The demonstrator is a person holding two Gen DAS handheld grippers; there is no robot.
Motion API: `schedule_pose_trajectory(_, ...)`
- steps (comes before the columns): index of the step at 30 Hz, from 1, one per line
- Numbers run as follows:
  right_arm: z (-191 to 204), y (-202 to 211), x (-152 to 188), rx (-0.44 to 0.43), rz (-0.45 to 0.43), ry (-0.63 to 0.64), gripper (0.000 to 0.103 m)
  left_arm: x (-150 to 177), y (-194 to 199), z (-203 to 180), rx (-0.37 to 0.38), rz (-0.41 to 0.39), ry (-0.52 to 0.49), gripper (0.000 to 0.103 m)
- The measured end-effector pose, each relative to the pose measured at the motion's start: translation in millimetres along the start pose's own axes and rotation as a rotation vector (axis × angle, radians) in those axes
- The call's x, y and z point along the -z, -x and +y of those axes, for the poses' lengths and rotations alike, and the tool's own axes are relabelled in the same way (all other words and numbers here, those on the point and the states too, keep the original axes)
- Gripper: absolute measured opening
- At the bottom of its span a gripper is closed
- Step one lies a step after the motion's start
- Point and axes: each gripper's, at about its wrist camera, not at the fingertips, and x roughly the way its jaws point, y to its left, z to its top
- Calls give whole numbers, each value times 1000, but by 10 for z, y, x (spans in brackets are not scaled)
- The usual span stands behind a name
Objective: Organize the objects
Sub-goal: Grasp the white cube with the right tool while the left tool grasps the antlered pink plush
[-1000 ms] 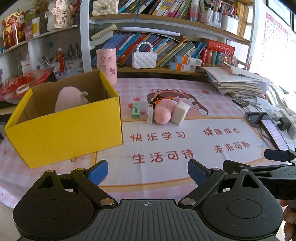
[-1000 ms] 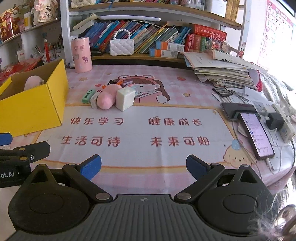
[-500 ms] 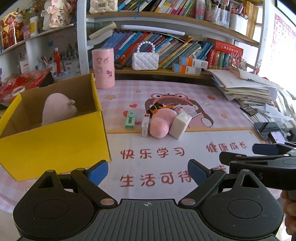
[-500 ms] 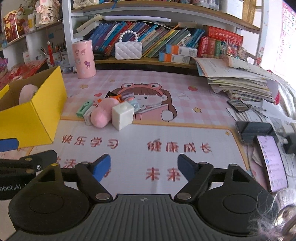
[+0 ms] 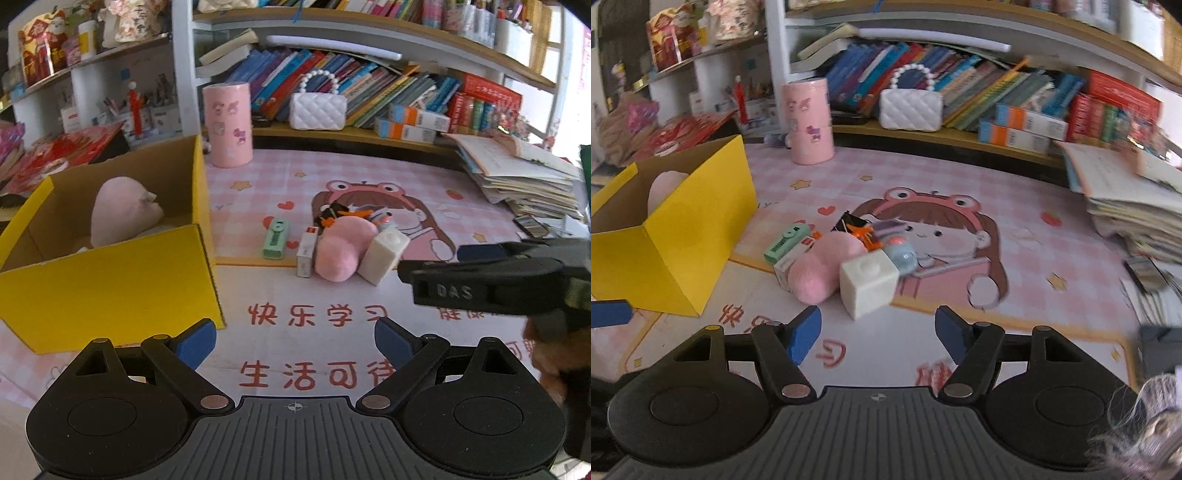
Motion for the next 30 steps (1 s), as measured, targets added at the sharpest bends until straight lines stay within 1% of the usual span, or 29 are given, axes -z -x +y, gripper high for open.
schedule_pose_trajectory(3, -7, -214, -71, -26, 12, 34, 67, 5, -6, 21, -23, 7, 14, 94)
schedule_pose_trajectory(6, -17, -431, -129, -37, 26, 61, 64, 12, 4, 31, -42, 11, 21, 94)
schedule_pose_trajectory(7, -24, -498, -144, -40, 32, 67, 61, 8, 5, 28, -43, 11, 21, 94)
schedule_pose_trajectory(11, -38, -673, -184, -59, 44, 71, 58, -24, -18, -17, -29, 14, 14, 94)
schedule_pose_trajectory(12, -43, -701, -188, -67, 43, 71, 52, -35, -35, -41, -23, 15, 8, 94)
schedule_pose_trajectory(13, -49, -720, -189, -79, 43, 73, 43, -50, -54, -76, -16, 16, -1, 94)
schedule_pose_trajectory(14, -59, -726, -192, -103, 47, 74, 42, -62, -72, -111, -10, 15, -11, 94)
schedule_pose_trajectory(16, -99, -680, -204, -120, 47, 64, 40, -92, -115, -187, 1, 9, -32, 94)
schedule_pose_trajectory(18, -188, -578, -209, -121, 40, 27, 39, -124, -175, -254, 11, 6, -49, 94)
schedule_pose_trajectory(22, -447, -325, -184, -82, 32, -77, 38, -221, -360, -387, 24, 4, -72, 93)
schedule_pose_trajectory(25, -630, -134, -142, -47, 22, -136, 39, -312, -508, -506, -3, -24, -130, 86)
schedule_pose_trajectory(28, -747, 35, -76, -15, 8, -165, 39, -410, -680, -611, -28, -46, -187, 79)
schedule_pose_trajectory(30, -814, 126, -23, -6, 5, -191, 39, -465, -816, -675, -37, -51, -220, 78)
